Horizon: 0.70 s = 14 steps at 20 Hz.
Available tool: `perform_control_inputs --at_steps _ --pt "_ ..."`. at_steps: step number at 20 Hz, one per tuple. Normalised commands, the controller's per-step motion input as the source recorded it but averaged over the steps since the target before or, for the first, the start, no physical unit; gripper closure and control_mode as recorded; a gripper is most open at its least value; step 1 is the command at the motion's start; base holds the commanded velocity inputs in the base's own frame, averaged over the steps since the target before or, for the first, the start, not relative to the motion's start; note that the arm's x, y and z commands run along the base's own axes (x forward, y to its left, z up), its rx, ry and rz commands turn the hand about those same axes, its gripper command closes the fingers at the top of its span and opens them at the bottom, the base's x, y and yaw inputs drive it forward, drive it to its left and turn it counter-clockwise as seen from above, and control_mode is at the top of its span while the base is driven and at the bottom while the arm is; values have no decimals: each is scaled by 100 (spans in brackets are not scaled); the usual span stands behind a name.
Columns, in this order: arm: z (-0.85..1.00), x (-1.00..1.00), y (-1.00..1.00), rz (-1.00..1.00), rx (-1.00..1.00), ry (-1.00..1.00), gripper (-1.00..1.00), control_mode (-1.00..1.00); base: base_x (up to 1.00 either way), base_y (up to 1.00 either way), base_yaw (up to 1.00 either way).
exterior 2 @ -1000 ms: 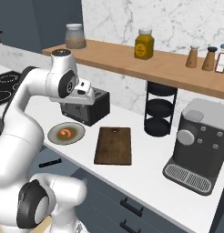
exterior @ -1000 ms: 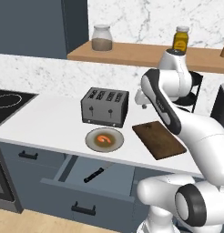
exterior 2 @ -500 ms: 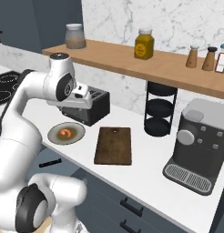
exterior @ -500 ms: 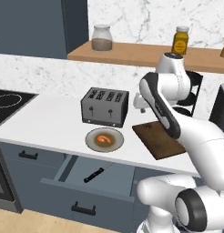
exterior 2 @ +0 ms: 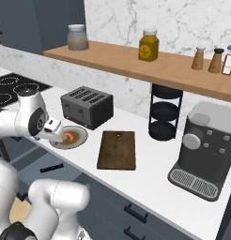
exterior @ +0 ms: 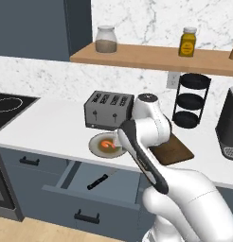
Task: Pick up the knife from the drawer and place it on the cutting board. Then place the meat from the plate to the cutting board.
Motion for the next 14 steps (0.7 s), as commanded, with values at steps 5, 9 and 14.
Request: perform_control_inputs --at_steps 5,9,14 --pt "-53 8 98 -17 0 2 -100 -100 0 0 0" --pt "-26 0 25 -1 -7 14 -100 -100 0 0 0" --pt "-36 9 18 0 -3 9 -100 -100 0 0 0"
